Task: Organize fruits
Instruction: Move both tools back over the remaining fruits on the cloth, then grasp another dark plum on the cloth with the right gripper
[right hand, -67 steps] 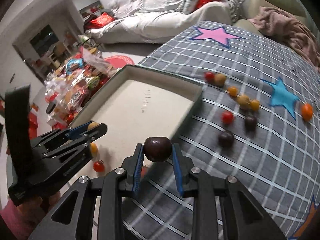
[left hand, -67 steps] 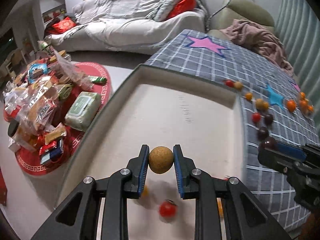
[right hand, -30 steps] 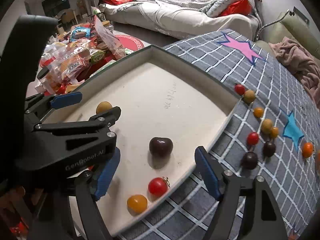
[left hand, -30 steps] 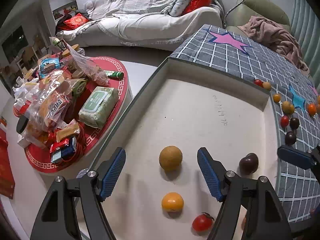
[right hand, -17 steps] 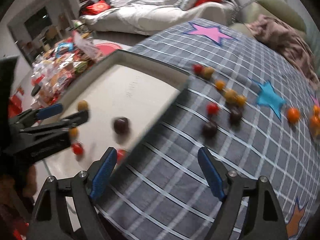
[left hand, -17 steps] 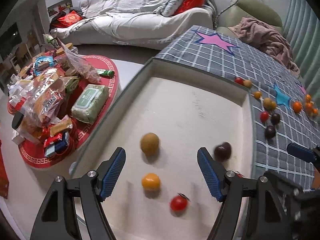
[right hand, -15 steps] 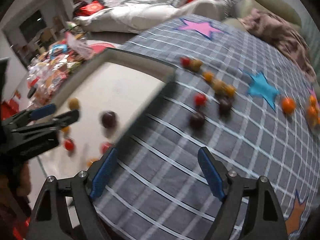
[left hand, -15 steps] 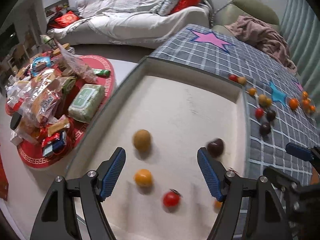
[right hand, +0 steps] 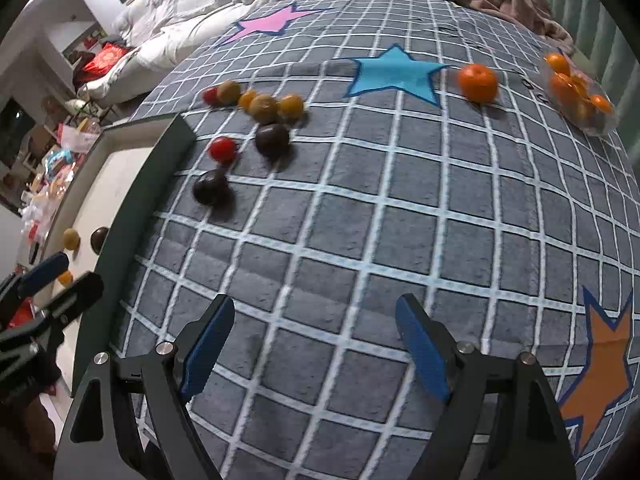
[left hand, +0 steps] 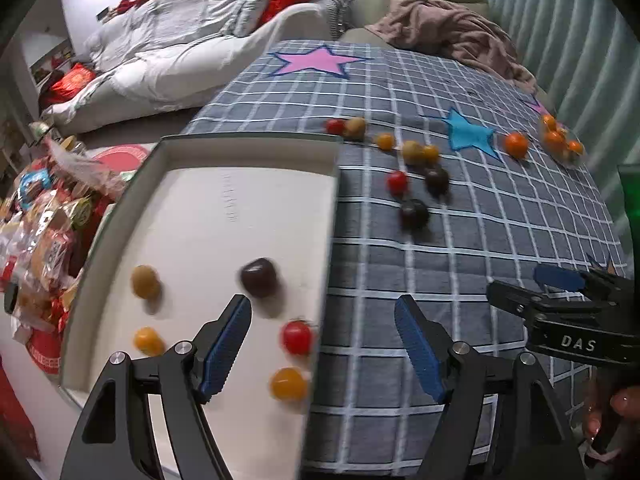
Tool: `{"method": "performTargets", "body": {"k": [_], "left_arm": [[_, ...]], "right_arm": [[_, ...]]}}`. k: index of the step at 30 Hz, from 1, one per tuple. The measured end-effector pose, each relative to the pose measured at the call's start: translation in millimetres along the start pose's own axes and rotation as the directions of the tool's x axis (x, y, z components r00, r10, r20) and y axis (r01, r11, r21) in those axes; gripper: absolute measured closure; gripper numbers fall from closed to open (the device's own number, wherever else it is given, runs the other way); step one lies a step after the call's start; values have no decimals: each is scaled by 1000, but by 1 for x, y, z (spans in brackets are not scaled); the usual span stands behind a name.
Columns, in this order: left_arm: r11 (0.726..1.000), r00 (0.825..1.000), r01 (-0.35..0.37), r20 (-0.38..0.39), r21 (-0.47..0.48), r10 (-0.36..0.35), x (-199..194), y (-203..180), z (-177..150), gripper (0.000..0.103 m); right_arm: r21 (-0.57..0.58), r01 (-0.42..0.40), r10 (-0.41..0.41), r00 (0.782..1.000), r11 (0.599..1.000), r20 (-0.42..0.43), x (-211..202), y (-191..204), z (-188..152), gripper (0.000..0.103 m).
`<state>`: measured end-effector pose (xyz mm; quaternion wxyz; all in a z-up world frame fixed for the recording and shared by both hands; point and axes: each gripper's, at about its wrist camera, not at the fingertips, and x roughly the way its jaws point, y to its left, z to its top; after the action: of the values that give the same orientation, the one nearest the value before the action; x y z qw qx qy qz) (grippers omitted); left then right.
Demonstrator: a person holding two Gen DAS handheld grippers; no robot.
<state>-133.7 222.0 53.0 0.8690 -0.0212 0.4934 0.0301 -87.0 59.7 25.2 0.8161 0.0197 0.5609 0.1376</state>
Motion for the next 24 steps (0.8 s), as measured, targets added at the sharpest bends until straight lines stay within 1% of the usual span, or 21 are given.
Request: {"method": "performTargets", "body": {"k": [4,10,14,16,20,24], "left_arm": [[1000,1000,12,-9,20,-12,4,-20,4,28],[999,1000,13,-17,43,-12,15,-47,10,28],[999,1000,4,-22,35,-3,28,-58,15,28],[1000,1000,-4,-15,30,5,35,-62,19,28],[999,999,-42,4,24,42,49,-67,26,28],[998,998,-62,15,2,62,60,-65,31,28]], "right_arm": [[14,0,0,1000,1000,11,-1,-9,3,18],[30,-4,2,999,1000,49,-2,-19,25,18],[29,-17,15,998,999,69,0,-21,39,18],[19,-27,25,996,999,80,2,-19,47,18],[-15,-36,37,995,999,91,12,-12,64,18],[-70,-39,45,994,997,95,22,-2,76,18]]}}
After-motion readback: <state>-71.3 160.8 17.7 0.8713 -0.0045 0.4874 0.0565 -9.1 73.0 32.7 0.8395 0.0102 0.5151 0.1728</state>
